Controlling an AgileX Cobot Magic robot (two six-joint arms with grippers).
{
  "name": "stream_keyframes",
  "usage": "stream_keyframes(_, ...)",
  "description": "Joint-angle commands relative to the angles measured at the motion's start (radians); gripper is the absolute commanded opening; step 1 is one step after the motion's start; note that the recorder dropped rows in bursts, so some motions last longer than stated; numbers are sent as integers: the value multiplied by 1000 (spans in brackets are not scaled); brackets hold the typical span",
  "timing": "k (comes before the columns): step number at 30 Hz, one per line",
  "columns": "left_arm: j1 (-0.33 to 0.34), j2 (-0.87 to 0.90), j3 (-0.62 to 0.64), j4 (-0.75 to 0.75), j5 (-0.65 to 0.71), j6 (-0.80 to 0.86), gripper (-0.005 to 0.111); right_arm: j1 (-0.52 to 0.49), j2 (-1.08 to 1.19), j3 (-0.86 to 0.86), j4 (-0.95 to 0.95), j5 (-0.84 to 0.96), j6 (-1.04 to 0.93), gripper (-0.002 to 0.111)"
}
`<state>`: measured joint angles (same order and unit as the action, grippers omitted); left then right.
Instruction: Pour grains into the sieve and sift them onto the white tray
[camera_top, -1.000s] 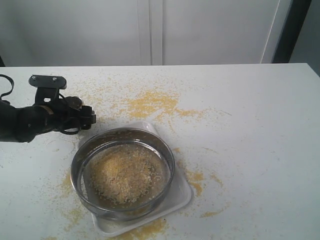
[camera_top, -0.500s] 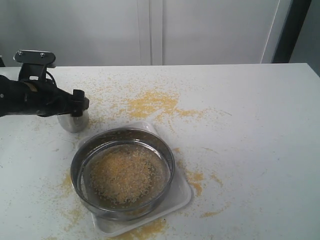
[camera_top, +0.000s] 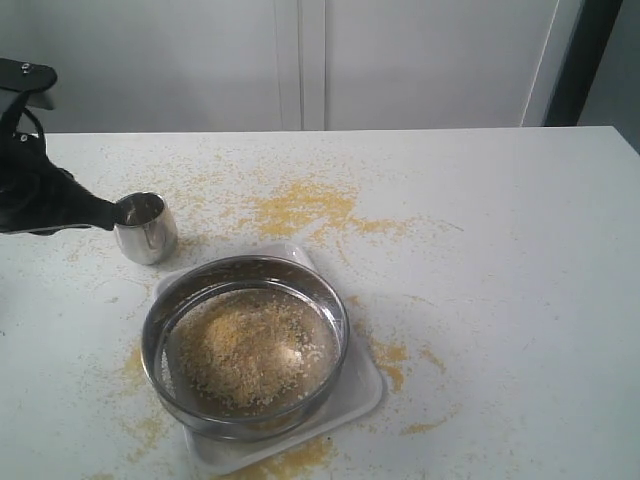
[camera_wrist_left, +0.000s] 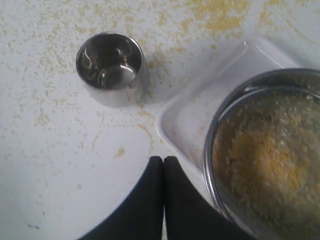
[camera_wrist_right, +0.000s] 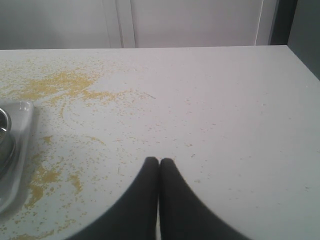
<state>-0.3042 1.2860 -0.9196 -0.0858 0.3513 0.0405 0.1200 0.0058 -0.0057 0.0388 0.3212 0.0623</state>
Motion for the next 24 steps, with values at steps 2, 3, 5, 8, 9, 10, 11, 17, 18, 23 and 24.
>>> stream_keyframes(2, 3, -70, 0, 26, 187, 1, 0, 2, -6, 6, -8, -9, 3, 0)
stream_keyframes(3, 3, -79, 0, 53, 209, -18, 0, 2, -6, 6, -8, -9, 3, 0)
stream_keyframes(5, 11, -93, 0, 96, 239, -92, 0, 2, -6, 6, -8, -9, 3, 0)
stream_keyframes(8, 63, -112, 0, 98, 275, -114, 0, 2, -6, 6, -8, -9, 3, 0)
stream_keyframes(9, 81, -121, 0, 98, 290, -114, 0, 2, -6, 6, -8, -9, 3, 0)
stream_keyframes(10, 97, -126, 0, 98, 308, -107, 0, 2, -6, 6, -8, -9, 3, 0)
stream_keyframes(11, 112, -134, 0, 98, 332, -91, 0, 2, -6, 6, -8, -9, 3, 0)
stream_keyframes(17, 188, -195, 21, 98, 381, -59, 0, 2, -6, 6, -8, -9, 3, 0)
stream_keyframes(18, 199, -207, 34, 95, 379, -59, 0, 2, -6, 6, -8, -9, 3, 0)
stream_keyframes(23, 212, -251, 124, 86, 311, -69, 0, 2, -6, 6, -8, -9, 3, 0)
stream_keyframes(24, 212, -257, 138, 86, 303, -69, 0, 2, -6, 6, -8, -9, 3, 0)
